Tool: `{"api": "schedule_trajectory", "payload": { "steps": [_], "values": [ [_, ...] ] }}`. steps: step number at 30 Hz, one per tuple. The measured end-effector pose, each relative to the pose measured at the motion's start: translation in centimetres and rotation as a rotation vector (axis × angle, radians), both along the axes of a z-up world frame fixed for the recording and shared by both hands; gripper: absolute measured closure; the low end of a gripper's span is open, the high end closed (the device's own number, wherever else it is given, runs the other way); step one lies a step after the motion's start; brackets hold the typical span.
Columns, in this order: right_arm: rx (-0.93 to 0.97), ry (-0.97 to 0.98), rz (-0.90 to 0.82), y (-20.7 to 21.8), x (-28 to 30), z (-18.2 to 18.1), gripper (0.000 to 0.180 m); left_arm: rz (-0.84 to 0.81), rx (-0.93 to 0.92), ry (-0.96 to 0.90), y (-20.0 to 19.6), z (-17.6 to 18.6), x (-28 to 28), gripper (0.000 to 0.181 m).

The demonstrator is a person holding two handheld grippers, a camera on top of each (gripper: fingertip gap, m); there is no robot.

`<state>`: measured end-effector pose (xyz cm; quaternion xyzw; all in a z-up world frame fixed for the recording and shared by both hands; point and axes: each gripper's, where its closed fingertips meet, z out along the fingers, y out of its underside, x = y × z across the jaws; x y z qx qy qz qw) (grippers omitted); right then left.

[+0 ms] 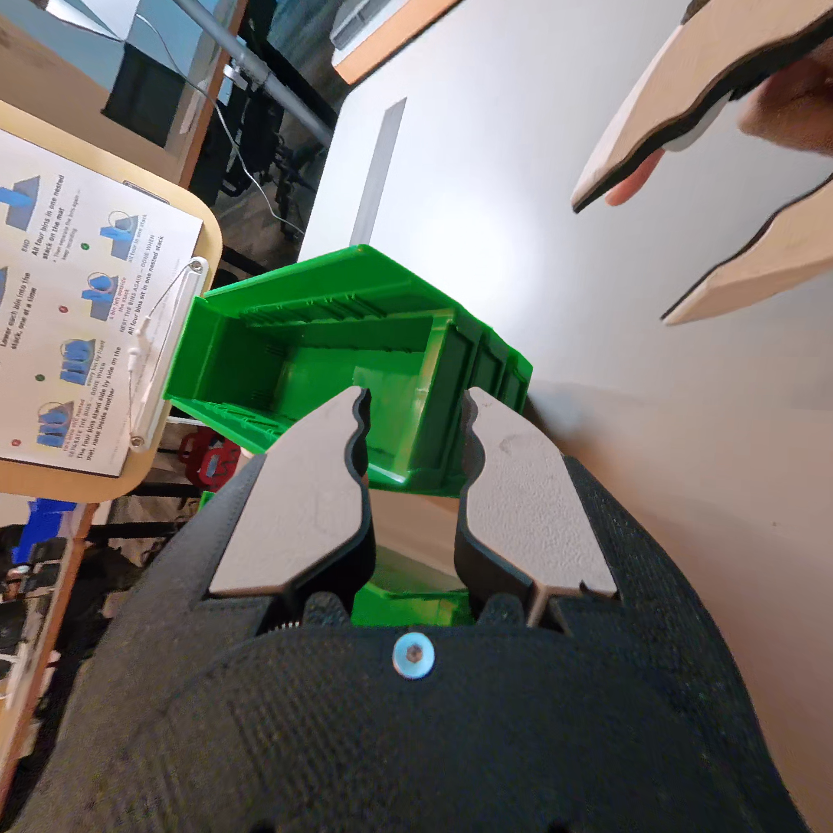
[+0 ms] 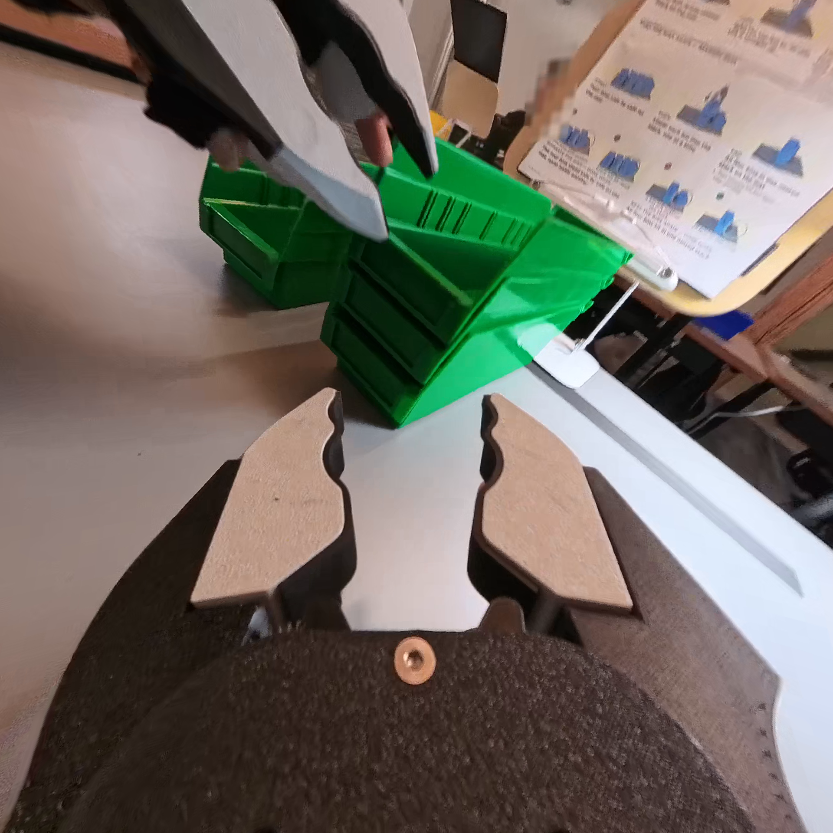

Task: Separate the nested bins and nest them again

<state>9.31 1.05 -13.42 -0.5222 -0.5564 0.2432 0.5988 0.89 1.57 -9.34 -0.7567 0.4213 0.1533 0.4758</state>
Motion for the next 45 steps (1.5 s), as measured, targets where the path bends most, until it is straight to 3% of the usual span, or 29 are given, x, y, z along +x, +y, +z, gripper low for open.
{"api": "schedule_trajectory", "payload": {
  "steps": [1,6,10,15,26,35,45],
  "values": [
    [0.036,-0.013,0.006,-0.2,-0.4,0.5,0.121,0.002,0.009,-0.036,0.0,-0.1,0.2,0.142],
    [0.282,-0.178,0.083,-1.0,-3.2,2.0,0.122,0.036,0.046,-0.265,-0.5,-0.6,0.7,0.142],
    [0.437,-0.409,0.180,-1.1,-5.7,1.6,0.125,0.098,0.103,-0.570,-1.6,0.2,-0.2,0.145],
    [0.494,-0.598,0.222,-0.1,-8.8,1.2,0.125,0.224,0.164,-0.738,-4.0,-0.6,-3.1,0.142],
    [0.365,-1.015,0.214,2.4,-10.6,-1.1,0.147,0.310,0.185,-0.806,-8.0,-2.4,-5.7,0.138],
    [0.285,-1.118,0.252,2.3,-10.4,-0.4,0.152,0.284,0.173,-0.793,-8.6,-2.7,-6.1,0.139],
    [0.188,-1.148,0.293,2.9,-10.3,2.8,0.152,0.253,0.127,-0.765,-8.7,-4.1,-5.1,0.141]
  ]
}}
